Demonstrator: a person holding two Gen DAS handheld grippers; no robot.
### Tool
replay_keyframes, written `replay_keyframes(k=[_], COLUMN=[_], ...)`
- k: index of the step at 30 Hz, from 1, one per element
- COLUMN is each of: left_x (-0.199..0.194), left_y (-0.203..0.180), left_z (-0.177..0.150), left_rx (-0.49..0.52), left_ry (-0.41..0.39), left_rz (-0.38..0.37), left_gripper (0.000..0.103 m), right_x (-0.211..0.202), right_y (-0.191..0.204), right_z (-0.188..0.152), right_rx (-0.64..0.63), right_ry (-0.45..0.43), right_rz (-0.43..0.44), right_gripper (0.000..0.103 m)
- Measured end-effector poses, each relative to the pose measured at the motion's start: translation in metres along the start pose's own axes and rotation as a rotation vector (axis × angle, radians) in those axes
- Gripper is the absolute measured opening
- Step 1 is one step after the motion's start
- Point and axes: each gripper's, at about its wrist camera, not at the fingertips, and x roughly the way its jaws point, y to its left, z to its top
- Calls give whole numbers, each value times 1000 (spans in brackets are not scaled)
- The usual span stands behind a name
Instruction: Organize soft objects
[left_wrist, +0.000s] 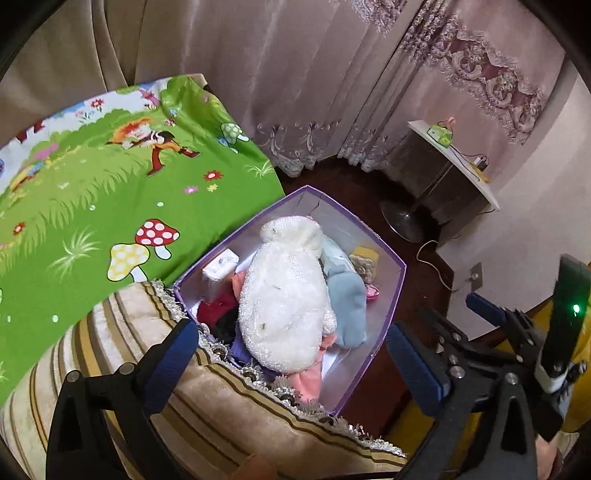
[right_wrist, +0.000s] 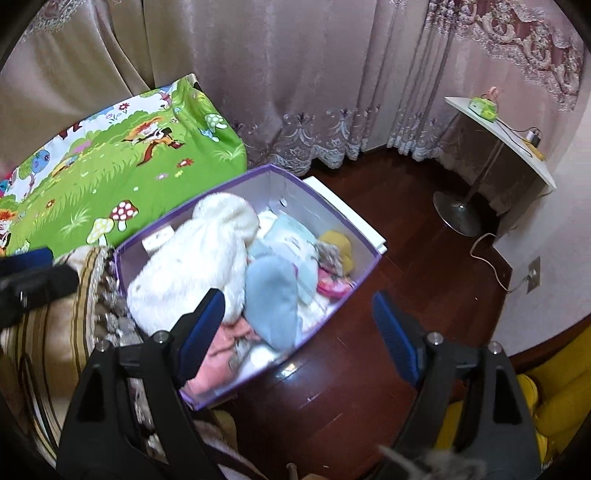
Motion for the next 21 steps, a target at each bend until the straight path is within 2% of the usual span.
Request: replay_keyframes(k=[4,9,21], left_x=[5,13,19], left_y=[-4,-3,-5], left_z=[-5,-9,-10], left_rx=[28,13,25], left_ry=[9,24,49], left_rz=[-8,-22,-2], left_gripper=[103,103,103], right_x=[-7,-5,-1], right_y=[-3,-2,-1], right_z=[-9,-7,-6], right_rx=[22,22,21], right_ry=[-14,-19,-17], right_rz=[-22,-22,-9], right_gripper=[84,84,84])
